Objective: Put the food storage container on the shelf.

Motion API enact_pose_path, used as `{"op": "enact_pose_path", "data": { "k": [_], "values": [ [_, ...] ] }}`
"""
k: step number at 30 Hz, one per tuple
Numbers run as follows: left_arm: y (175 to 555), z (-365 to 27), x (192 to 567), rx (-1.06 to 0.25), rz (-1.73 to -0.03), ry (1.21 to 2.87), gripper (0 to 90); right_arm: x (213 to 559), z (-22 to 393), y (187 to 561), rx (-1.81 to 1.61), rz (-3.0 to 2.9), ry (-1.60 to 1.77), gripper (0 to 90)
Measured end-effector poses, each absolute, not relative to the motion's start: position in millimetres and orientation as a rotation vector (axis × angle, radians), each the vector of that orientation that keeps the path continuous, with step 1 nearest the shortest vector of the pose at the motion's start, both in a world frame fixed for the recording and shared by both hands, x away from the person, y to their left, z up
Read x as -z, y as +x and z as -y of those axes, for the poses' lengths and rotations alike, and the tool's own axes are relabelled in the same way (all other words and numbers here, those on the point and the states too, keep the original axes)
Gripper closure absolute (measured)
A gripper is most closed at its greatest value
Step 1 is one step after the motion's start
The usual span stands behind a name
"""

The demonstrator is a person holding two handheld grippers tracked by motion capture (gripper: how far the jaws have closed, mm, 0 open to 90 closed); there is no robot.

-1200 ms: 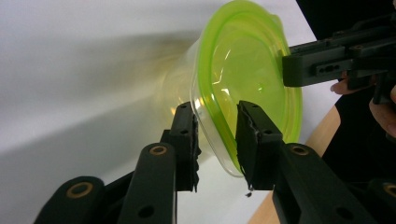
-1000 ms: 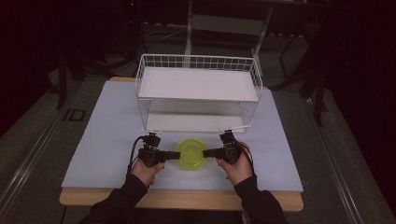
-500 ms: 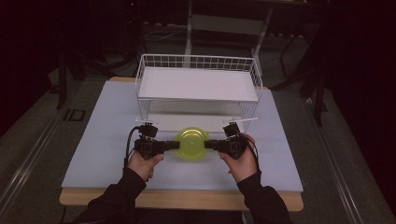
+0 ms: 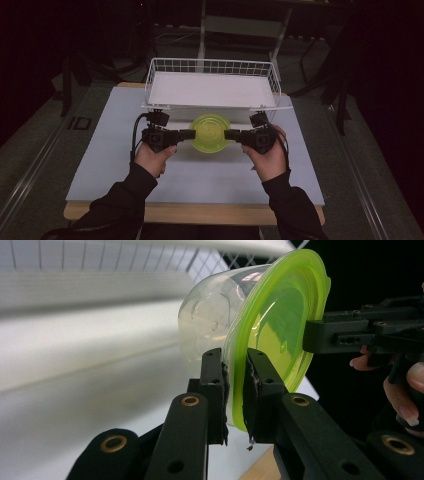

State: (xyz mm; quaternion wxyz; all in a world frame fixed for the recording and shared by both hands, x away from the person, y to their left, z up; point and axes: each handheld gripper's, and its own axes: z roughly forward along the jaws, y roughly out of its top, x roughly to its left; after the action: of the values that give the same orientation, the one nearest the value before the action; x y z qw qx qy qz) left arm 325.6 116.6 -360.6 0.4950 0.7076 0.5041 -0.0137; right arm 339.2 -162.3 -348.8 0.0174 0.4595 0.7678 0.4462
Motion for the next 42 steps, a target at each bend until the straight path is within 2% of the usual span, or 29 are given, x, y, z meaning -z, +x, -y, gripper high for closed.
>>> {"op": "enact_pose_path", "data": {
  "k": [11,20,29,35,36,42],
  "values": [
    [349,-115,320,-0.075,-1.262,1.713,80.9,308,155,366,-1.379,-2.363,1.414,80.3],
    [374,-111,300,-0.11,-1.313,1.717,80.5,297,154,394,-1.411,-2.337,1.491,80.2],
    [401,-109,303,-0.09,-1.301,1.718,79.5,297,155,419,-1.405,-2.324,1.594,80.2],
    [414,-106,304,-0.113,-1.301,1.715,78.8,299,156,433,-1.384,-2.319,1.67,80.0],
    [417,-102,303,-0.153,-1.282,1.719,79.1,301,156,439,-1.363,-2.315,1.694,79.7],
    [429,-98,306,-0.117,-1.282,1.708,78.9,300,162,449,-1.347,-2.293,1.726,79.3]
  ]
}}
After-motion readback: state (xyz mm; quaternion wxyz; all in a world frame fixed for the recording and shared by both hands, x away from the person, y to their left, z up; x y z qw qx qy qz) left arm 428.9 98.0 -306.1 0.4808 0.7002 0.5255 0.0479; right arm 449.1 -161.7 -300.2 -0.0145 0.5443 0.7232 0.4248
